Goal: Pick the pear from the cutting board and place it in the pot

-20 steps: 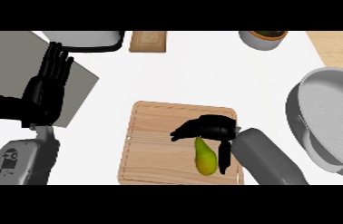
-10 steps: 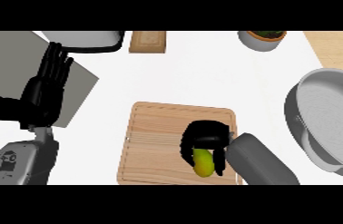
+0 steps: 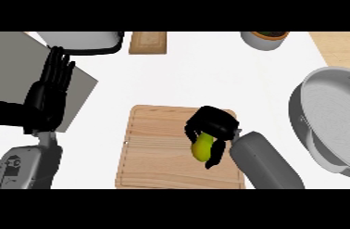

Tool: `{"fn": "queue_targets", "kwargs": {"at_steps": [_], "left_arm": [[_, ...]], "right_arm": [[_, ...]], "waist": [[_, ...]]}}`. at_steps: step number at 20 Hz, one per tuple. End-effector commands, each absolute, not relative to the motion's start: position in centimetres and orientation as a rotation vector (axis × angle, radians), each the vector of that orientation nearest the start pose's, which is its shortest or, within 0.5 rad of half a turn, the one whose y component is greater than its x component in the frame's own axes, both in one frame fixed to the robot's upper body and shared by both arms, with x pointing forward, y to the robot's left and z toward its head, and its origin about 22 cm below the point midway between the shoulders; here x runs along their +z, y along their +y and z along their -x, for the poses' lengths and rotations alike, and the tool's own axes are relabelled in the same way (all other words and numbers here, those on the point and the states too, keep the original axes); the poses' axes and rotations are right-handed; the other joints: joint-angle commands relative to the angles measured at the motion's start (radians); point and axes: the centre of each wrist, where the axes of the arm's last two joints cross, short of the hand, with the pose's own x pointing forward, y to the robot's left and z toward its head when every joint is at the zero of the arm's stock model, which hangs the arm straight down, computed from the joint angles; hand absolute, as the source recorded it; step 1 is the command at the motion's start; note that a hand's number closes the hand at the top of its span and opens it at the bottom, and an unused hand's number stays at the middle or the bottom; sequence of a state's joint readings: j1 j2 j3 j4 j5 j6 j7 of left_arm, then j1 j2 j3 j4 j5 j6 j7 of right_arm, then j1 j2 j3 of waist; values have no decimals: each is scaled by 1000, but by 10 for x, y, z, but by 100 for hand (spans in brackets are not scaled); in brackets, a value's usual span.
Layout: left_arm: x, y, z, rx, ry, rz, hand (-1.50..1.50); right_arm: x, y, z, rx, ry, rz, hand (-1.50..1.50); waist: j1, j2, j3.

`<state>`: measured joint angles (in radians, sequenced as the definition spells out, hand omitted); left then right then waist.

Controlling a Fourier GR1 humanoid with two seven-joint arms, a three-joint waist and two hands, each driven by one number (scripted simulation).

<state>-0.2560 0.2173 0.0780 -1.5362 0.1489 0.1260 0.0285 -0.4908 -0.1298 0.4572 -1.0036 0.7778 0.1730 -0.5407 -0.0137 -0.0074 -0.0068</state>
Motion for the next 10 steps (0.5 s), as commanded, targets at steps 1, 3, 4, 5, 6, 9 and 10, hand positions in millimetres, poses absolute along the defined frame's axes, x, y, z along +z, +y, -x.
{"fn": "queue_targets", "kwargs": {"at_steps": [1, 3, 4, 5, 6, 9, 10], "left_arm": [[71, 274, -299, 68, -1752, -136, 0], [68, 280, -296, 74, -1741, -157, 0], [72, 273, -299, 56, -1756, -134, 0], [72, 277, -299, 69, -1747, -149, 0], [70, 275, -299, 61, -1747, -153, 0], [71, 280, -299, 60, -1741, -147, 0], [73, 281, -300, 58, -1745, -158, 0]], "right_arm": [[-9, -148, -346, 1334, -1536, 402, 150], [-6, -156, -352, 1193, -1449, 591, 150], [4, -143, -358, 1133, -1436, 655, 150], [9, -134, -360, 1065, -1411, 724, 150], [26, -126, -368, 989, -1419, 798, 150], [52, -117, -380, 773, -1372, 1030, 150], [57, -117, -383, 735, -1342, 1128, 150]], "waist": [[-24, -1, -1], [-28, -5, -2], [-20, -6, -1], [-17, -9, -1], [-15, -11, -1], [-8, -10, -1], [-7, -11, -1]]}}
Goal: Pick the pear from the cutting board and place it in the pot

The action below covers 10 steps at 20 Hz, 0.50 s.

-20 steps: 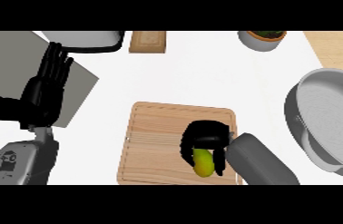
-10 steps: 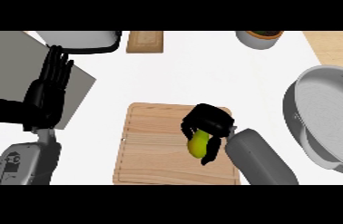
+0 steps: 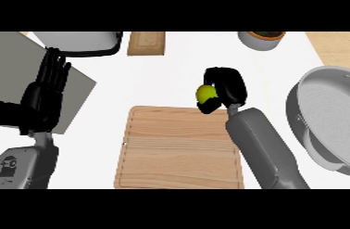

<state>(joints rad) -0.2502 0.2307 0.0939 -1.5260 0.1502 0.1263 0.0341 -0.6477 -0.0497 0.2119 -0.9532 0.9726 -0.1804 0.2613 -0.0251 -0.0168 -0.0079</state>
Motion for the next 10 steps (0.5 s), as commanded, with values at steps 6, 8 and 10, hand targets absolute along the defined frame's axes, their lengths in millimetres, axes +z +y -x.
{"fn": "queue_targets", "kwargs": {"at_steps": [6, 8, 10], "left_arm": [[69, 268, -299, 50, -1731, -120, 0], [71, 279, -299, 59, -1745, -126, 0], [76, 272, -302, 57, -1758, -130, 0]], "right_arm": [[122, -88, -395, 415, -1263, 1500, 150], [122, -89, -391, 319, -1246, 1612, 150], [164, -95, -397, 243, -1183, 1702, 150]], "waist": [[-1, -2, 3], [3, 4, 5], [0, 2, 6]]}}
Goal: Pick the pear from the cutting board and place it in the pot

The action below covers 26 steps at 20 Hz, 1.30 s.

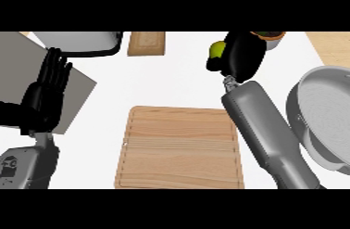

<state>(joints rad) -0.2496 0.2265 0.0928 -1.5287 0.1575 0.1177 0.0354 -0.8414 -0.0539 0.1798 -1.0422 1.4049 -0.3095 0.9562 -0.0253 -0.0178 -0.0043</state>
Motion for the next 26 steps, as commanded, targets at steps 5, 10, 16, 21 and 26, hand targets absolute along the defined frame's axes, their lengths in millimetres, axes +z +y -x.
{"fn": "queue_targets", "kwargs": {"at_steps": [5, 10, 16, 21, 26], "left_arm": [[62, 276, -292, 60, -1748, -137, 0], [74, 283, -296, 78, -1762, -146, 0], [86, 291, -296, 58, -1746, -125, 0], [74, 264, -291, 64, -1761, -114, 0], [95, 287, -302, 47, -1765, -134, 0]], "right_arm": [[155, -123, -363, 167, -1097, 1775, 150], [162, -175, -325, 191, -1004, 1757, 150], [157, -264, -281, 128, -962, 1783, 150], [142, -320, -262, 96, -954, 1766, 150], [138, -364, -241, 119, -967, 1748, 150]], "waist": [[-8, 5, 4], [-20, 3, 4], [0, 11, 5], [19, 16, 5], [20, 17, 5]]}}
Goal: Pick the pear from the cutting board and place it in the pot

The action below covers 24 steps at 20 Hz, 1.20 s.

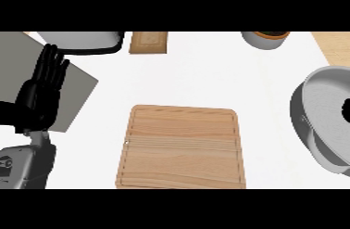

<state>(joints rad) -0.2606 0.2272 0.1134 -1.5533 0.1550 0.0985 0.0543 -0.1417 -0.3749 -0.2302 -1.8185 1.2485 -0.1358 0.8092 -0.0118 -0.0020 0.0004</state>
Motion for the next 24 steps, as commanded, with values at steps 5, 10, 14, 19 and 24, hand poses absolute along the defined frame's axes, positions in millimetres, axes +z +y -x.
{"fn": "queue_targets", "kwargs": {"at_steps": [5, 10, 14, 19, 24], "left_arm": [[75, 273, -311, 43, -1762, -136, 0], [76, 269, -292, 46, -1764, -117, 0], [81, 258, -297, 46, -1754, -114, 0], [72, 277, -302, 55, -1765, -116, 0], [73, 269, -304, 64, -1765, -112, 0]], "right_arm": [[92, -409, -239, 135, -923, 1742, 150], [80, -432, -246, 179, -827, 1633, 150], [56, -441, -252, -9, -861, 1371, -150], [52, -441, -270, 134, -991, 1301, -150], [47, -432, -278, 30, -1189, 1329, -150]], "waist": [[8, 4, 0], [15, 2, 0], [17, 2, 2], [14, 3, 0], [15, 4, 0]]}}
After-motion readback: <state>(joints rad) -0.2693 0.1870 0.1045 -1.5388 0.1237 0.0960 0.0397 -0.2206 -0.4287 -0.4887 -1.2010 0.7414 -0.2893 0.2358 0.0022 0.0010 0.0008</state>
